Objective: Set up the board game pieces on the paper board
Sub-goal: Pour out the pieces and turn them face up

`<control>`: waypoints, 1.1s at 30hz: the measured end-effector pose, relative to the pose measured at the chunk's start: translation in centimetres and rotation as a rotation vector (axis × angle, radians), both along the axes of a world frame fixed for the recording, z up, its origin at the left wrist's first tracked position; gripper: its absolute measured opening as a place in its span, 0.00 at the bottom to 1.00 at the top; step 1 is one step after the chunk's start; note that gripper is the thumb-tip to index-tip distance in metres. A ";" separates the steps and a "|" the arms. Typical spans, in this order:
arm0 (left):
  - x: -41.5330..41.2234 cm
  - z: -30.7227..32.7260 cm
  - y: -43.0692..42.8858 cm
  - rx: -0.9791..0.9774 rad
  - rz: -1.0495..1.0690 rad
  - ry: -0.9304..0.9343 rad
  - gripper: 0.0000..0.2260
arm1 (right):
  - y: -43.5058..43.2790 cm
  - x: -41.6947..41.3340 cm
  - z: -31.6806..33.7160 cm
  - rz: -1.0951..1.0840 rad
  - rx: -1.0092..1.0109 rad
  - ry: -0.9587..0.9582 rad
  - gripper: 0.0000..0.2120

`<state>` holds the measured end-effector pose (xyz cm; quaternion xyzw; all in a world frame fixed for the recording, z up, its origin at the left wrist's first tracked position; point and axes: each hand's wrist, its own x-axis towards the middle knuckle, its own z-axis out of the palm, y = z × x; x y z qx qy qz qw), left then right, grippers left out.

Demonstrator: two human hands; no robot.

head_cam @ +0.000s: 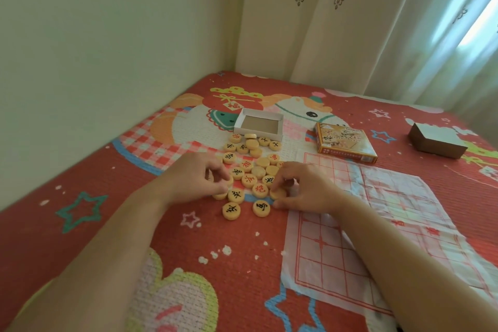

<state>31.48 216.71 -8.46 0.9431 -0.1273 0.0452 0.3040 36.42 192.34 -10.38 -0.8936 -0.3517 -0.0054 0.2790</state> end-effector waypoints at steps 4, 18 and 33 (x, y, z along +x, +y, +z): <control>-0.3 -1.1 -0.4 0.158 -0.038 -0.032 0.10 | 0.0 0.0 -0.1 -0.012 0.018 -0.013 0.09; -0.5 -0.8 -0.7 0.208 -0.034 -0.025 0.11 | 0.2 -0.3 -0.6 -0.162 0.030 -0.146 0.02; 0.4 -1.4 -0.2 0.170 0.186 -0.072 0.07 | 2.6 2.2 1.5 -0.242 -0.305 -0.057 0.13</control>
